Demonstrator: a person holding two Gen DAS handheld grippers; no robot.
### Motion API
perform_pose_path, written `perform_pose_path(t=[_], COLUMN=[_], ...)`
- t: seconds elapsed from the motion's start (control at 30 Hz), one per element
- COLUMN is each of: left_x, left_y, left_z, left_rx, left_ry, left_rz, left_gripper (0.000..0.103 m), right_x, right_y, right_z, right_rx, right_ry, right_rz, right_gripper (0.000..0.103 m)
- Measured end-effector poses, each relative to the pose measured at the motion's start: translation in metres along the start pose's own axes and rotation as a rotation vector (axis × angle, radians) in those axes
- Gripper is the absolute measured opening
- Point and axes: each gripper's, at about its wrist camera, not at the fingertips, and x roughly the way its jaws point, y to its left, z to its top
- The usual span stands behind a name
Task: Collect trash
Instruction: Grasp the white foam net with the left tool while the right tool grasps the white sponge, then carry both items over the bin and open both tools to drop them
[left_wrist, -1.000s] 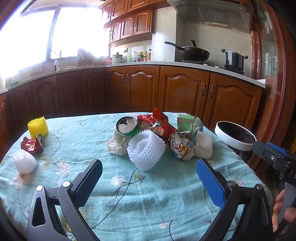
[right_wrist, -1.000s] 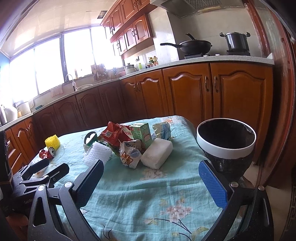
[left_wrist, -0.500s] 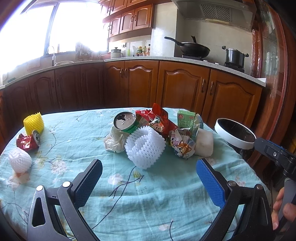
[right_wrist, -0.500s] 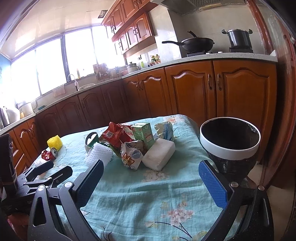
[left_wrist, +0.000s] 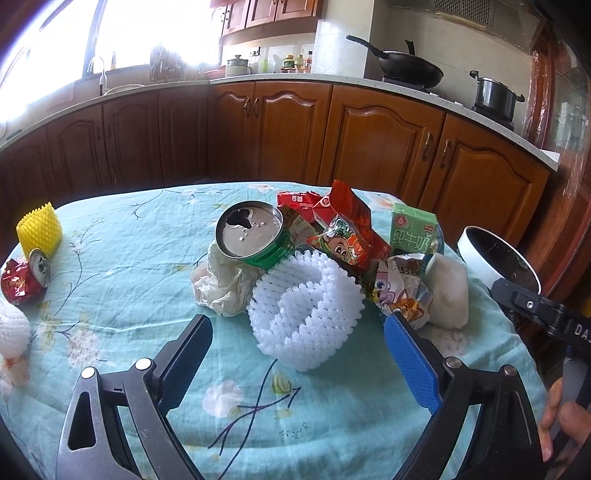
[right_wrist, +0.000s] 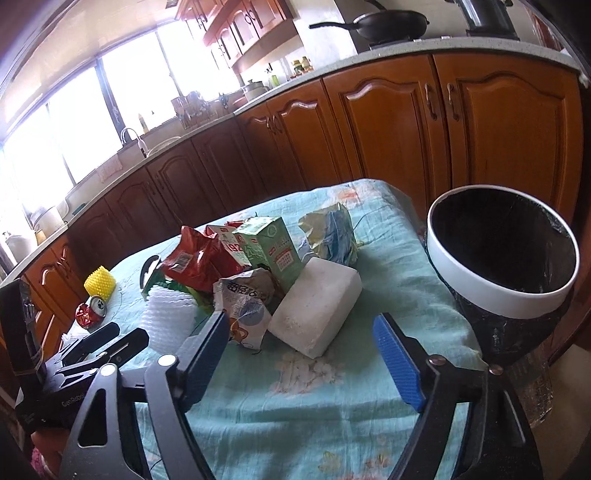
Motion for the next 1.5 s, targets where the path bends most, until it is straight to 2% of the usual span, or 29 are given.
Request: perform_pose_path(t=[0.07,0.17,0.2,0.27,0.33,0.43,0.6,0.83,0.97,1.17,1.5], left_x=[0.009,0.025,0.031,0.04,0.044,0.039,0.02,-0.014,-0.027,-0.019,0.033], left_y=[0.002,0.004,0.004,0.004,0.006,0.006,0.001,-0.018,-0.041,-0.079,-0.123], left_z=[0.005,0.009,0.01,0.011,0.01,0.01,0.008,0.014,0.019,0.024,0.039], left_rx=[-0.004,-0.003,-0.003,0.003,0.01,0.023,0.035,0.066,0.108,0.185,0.256], left_ry=[0.014,0.05,0.065,0.096,0.112,0.11,0.089,0.045,0.019,0.024,0.075], left_rz=[-0.001,-0.009,-0.015,-0.031,-0.046,-0.057,-0.086,-0.193,-0.259,-0.316,-0.354], left_gripper=[0.092,0.079,0.072,0.059,0.037,0.022,0.019,0.018,0.018,0.019,0.019], right_x=[0.017,0.041,0.048,0.059,0.064,0.054,0.038,0.007,-0.012,-0.037,-0.063], right_y=[-0.009,-0.019,-0.022,-0.025,-0.026,-0.026,-0.028,-0.034,-0.05,-0.081,-0.131], right_z=[0.004,0.007,0.007,0.006,0.004,0.005,0.006,0.008,0.009,0.016,0.025], right_rx=[0.017,0.053,0.067,0.094,0.095,0.073,0.051,0.046,0.071,0.112,0.155], right_ry=[0.045,0.106,0.126,0.161,0.168,0.142,0.116,0.054,0.022,-0.027,-0.073], right_rz=[-0.019,-0.018,-0.012,0.021,0.024,0.023,0.029,0.023,0.011,-0.037,-0.132], right_gripper=[0.067,0.058,0.057,0.043,0.042,0.03,0.024,0.024,0.024,0.024,0.024])
